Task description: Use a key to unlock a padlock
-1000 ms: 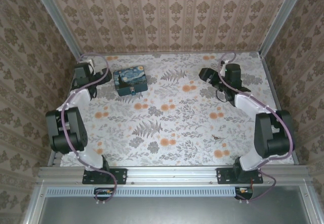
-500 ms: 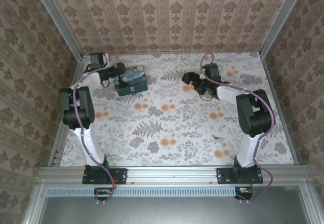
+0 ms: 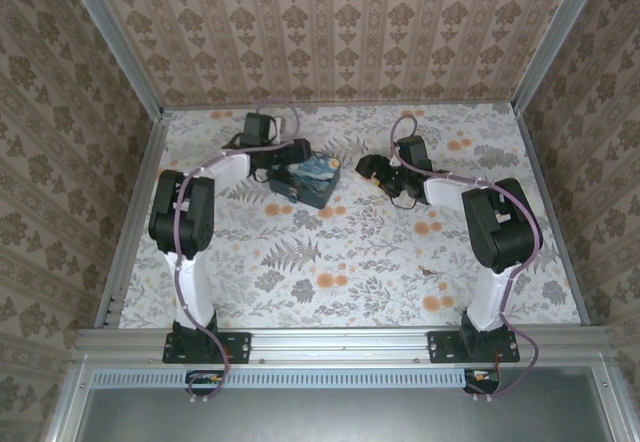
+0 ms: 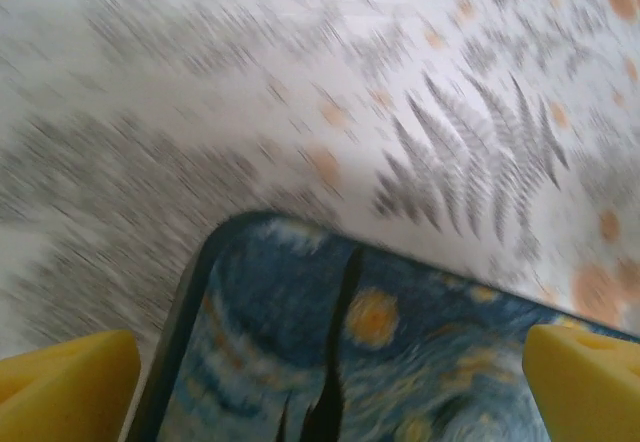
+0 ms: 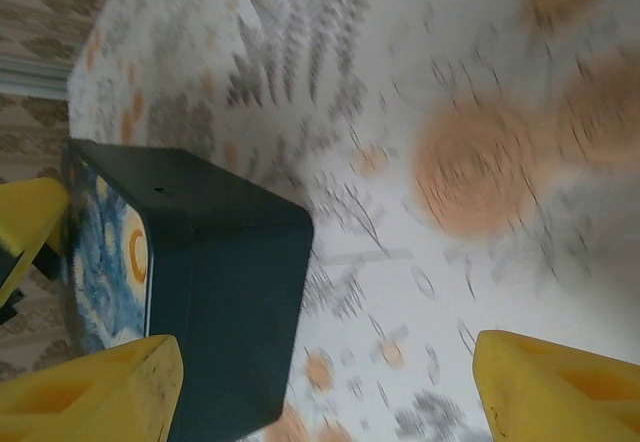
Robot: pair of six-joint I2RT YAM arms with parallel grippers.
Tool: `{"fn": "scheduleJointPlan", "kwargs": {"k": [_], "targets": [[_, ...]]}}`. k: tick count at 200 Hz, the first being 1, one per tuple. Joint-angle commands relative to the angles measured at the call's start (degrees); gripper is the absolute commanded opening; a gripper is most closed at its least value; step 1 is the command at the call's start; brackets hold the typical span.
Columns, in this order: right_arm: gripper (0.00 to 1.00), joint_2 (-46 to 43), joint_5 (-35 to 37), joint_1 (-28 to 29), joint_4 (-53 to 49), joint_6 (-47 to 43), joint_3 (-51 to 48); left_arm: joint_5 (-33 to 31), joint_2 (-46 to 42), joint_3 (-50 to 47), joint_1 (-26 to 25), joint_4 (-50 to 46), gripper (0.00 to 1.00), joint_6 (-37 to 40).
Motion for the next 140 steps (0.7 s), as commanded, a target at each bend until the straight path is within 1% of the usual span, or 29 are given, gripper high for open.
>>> {"fn": "scheduleJointPlan", "kwargs": {"k": [1,14,17,26,55,76,85,90,111,125,140], "targets": [[0.78,-6.48,1.66,0.95,0.45,0.53,-5.44,-1.88,-7.11,-5.99,-3.65,5.00,1.00,-8.14],[0.78,-10.07,2.68,1.23,0.50,1.46,-9.53,-3.87,-10.01,-9.21,-4.95,5.82,1.00,-9.66],[0.78,-10.92,2.94,1.40,0.58,1.62,-10.58,-4.30,-10.41,-9.85,-6.68,5.85,1.00,-9.94],[0.78,-13.51,3.64,1.84,0.69,2.27,-13.57,-5.18,-12.36,-11.80,-7.98,6.25,1.00,-10.86],[0.77,-21.11,5.08,3.55,1.61,4.19,-22.91,-5.88,-17.13,-18.29,-11.52,9.67,1.00,-13.27],[0.77,-25.40,6.60,4.48,1.33,4.95,-27.35,-5.26,-18.89,-21.85,-14.17,12.31,1.00,-14.86],[0.78,-26.51,7.15,4.67,0.91,5.02,-28.60,-5.26,-19.65,-23.28,-15.45,13.27,1.00,-14.98],[0.78,-28.99,7.63,4.81,0.25,4.95,-29.07,-5.56,-20.12,-24.04,-16.29,13.45,1.00,-15.14],[0.78,-33.48,9.65,5.01,-4.50,3.09,-29.20,-6.48,-22.73,-27.76,-19.05,15.53,1.00,-15.46],[0.79,-35.74,11.03,5.00,-7.97,1.38,-28.39,-7.39,-24.84,-30.42,-19.89,16.42,1.00,-15.49],[0.80,-37.17,12.44,4.97,-10.50,0.38,-27.54,-9.89,-27.96,-33.28,-19.92,16.77,1.00,-15.88]]}}
